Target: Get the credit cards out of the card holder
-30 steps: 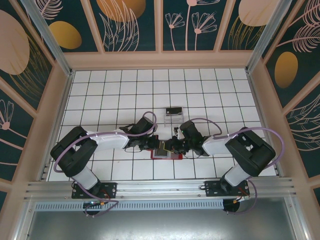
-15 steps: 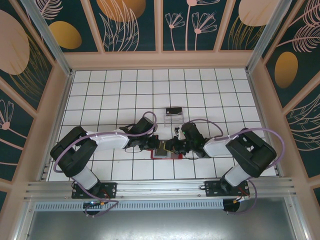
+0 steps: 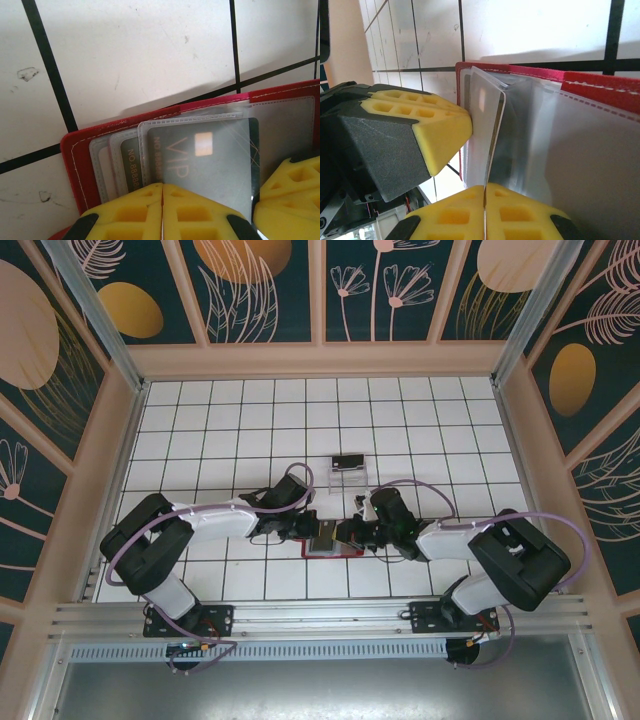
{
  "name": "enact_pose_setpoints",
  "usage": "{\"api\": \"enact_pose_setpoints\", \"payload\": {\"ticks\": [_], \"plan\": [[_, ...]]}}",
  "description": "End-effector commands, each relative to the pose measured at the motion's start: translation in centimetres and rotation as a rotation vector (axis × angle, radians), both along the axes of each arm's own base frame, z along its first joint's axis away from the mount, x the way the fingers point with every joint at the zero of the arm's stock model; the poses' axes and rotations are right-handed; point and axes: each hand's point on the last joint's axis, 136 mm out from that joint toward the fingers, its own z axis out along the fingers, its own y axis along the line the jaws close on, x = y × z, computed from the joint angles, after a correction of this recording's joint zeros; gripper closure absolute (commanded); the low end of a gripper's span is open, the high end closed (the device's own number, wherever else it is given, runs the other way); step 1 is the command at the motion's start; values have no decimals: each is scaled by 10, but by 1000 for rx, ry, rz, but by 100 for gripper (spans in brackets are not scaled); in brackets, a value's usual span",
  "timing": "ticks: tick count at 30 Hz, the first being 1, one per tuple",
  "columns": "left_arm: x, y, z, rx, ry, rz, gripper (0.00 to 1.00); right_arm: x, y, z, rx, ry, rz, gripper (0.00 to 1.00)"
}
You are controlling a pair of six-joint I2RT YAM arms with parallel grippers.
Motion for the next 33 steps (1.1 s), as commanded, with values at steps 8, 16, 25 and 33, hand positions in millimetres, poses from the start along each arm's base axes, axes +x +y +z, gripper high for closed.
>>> {"api": "enact_pose_setpoints", "payload": {"ticks": [8, 16, 25, 33], "plan": [[-32, 49, -47, 230, 131, 31, 91, 11, 12, 21, 76, -72, 21, 95], [-32, 51, -47, 235, 129, 33, 91, 11, 10, 17, 52, -61, 15, 99], [-30, 52, -45, 244, 120, 36, 89, 8, -17, 7, -19, -46, -27, 100], [-31, 50, -47, 235, 129, 25, 89, 10, -9, 6, -6, -28, -4, 94]]}}
